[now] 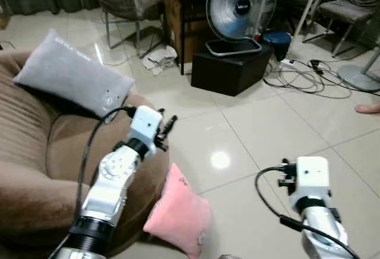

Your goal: Move the pillow to the sofa from floor

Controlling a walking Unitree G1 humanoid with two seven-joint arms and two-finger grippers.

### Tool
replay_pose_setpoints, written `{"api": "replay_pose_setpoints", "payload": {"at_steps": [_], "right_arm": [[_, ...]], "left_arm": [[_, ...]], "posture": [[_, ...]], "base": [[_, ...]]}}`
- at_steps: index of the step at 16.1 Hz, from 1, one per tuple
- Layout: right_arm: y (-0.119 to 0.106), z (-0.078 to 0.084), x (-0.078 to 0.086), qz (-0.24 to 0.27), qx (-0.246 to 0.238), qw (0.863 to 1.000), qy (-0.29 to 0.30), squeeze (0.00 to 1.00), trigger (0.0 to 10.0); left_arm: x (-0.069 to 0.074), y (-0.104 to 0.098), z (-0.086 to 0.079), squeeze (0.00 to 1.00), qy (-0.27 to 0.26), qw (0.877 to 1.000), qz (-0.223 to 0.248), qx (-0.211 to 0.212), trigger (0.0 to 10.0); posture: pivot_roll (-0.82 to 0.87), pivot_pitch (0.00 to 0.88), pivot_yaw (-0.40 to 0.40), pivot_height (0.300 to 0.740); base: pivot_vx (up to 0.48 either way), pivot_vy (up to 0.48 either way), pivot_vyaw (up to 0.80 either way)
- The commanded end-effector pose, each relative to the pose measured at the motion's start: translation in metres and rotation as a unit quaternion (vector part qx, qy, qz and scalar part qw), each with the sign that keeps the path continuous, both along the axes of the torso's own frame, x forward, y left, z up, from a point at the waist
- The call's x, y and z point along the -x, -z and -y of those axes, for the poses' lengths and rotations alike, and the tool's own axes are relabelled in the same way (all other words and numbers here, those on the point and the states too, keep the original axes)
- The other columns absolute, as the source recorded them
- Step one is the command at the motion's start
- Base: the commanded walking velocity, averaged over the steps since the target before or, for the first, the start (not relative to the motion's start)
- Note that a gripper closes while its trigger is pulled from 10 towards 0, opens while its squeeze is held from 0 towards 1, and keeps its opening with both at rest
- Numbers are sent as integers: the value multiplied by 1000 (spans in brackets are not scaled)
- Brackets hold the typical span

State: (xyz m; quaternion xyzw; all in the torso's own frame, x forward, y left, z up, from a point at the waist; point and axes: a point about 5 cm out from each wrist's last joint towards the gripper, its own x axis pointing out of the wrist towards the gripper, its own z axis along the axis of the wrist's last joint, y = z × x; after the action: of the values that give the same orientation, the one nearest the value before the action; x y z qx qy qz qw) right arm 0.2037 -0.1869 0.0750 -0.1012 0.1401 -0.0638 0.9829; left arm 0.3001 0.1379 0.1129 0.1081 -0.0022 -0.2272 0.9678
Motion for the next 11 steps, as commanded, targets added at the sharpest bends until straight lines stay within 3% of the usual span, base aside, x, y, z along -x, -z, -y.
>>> {"api": "replay_pose_setpoints", "payload": {"at_steps": [1,11], "right_arm": [[-1,0,0,2,-1,1000,-1,0,10000],[-2,-1,-1,8,-13,1000,-20,0,10000]], "left_arm": [[-1,0,-3,0,0,1000,-3,-6,10000],[6,8,-5,0,29,999,-24,-15,10000]], "posture": [[-9,14,-21,700],[-5,14,-25,610]], "base": [[0,0,0],[0,0,0]]}}
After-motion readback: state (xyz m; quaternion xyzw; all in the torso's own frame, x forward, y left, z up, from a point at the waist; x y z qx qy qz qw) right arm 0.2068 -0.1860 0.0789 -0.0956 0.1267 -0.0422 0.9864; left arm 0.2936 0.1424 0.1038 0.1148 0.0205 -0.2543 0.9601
